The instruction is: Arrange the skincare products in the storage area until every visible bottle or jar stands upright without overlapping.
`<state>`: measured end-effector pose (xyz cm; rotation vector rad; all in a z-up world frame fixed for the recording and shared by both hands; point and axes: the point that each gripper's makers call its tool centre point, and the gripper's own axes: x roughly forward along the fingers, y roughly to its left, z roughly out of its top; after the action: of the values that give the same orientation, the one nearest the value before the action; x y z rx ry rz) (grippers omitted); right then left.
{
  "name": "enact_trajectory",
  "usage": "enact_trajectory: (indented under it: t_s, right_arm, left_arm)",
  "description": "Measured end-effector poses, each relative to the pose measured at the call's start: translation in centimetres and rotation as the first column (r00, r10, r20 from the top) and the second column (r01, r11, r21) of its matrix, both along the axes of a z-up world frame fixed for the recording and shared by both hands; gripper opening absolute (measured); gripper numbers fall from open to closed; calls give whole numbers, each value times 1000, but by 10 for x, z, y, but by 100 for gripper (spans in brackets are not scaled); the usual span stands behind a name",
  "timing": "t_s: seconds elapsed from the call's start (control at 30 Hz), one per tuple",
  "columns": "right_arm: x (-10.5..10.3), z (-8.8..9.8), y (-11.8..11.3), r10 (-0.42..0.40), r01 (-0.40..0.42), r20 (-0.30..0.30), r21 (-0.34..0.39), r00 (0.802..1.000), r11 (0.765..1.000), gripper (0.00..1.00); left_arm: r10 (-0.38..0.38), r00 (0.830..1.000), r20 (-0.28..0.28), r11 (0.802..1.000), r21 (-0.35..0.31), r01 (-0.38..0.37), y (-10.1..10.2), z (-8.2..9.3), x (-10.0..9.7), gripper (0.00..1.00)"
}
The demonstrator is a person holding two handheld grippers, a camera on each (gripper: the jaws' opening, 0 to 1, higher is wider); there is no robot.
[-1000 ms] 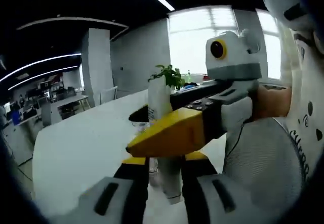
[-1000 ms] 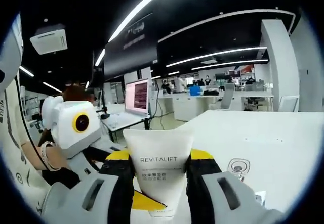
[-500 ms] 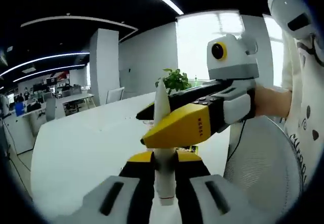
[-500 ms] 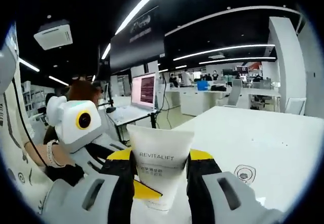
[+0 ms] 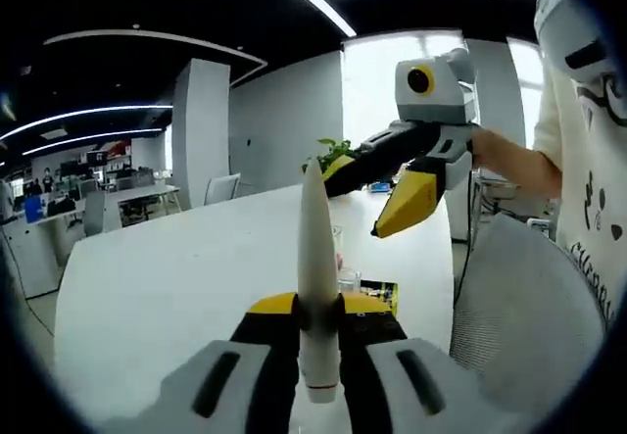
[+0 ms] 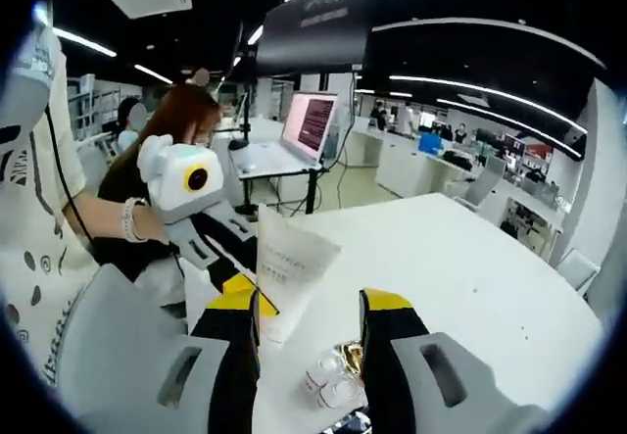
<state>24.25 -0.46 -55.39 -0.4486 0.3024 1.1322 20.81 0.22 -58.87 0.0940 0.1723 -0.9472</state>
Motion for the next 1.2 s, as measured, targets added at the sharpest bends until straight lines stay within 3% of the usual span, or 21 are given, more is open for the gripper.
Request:
enact_trajectory:
  t_s: [0.17,0.2,0.23,0.27,0.3,0.33,0.37,0.47,0.5,0.53,0.57,0.7,0.83,0.87,0.93,1.2]
  right_arm:
    - [7,5,-3,49,-49,-4,-41,999,998,32]
    - [5,3,-3,65,-66,-33,-49,997,997,32]
    - [6,3,-3,79,-81,-31,-73,996,994,33]
    - [8,1,-5,95,-96,-20,-110,995,989,32]
    - [10,0,-6,105,-105,-11,-137,994,985,32]
    - [11,0,-6,121,-121,-8,-163,993,979,32]
    - [13,0,-4,139,-140,-19,-173,990,975,30]
    - [18,2,-2,175,-175,-18,-198,984,964,29]
    - [18,5,3,238,-231,12,-204,971,951,28]
    - [21,5,3,221,-217,-2,-194,975,957,27]
    - [15,0,4,272,-277,-54,-221,961,935,26]
    - [20,-9,5,339,-346,-81,-320,937,882,23]
    - [23,-8,11,390,-403,-112,-365,914,839,22]
    - [24,-11,11,417,-432,-132,-407,899,804,22]
    - [24,-14,16,464,-478,-146,-440,874,760,21]
    - [16,-37,25,541,-598,-275,-505,795,622,17]
  left_arm:
    - [-36,999,11,999,14,35,-5,-2,-3,8]
    - [-38,999,8,999,15,38,-5,-2,-4,8]
    - [-40,999,5,999,21,40,16,-20,33,8]
    - [-45,999,5,999,23,44,18,-22,37,8]
    - [-26,999,-42,999,26,27,21,-33,38,8]
    - [-34,999,-31,999,26,35,19,-36,42,8]
    - [-93,996,14,994,52,92,13,-32,41,8]
    - [-82,997,-3,996,29,82,10,-30,43,8]
    - [-94,996,-7,995,27,94,9,-32,44,8]
    - [-96,995,-9,995,26,97,9,-32,44,8]
    - [-103,995,-13,994,25,103,8,-35,46,8]
    - [-122,992,-17,992,38,123,7,-40,48,8]
    - [-140,990,-24,989,42,140,6,-44,50,8]
    - [-144,989,-24,988,44,145,6,-44,51,8]
    - [-156,987,-25,986,50,157,5,-46,51,8]
    - [-187,982,-28,980,57,189,4,-51,55,8]
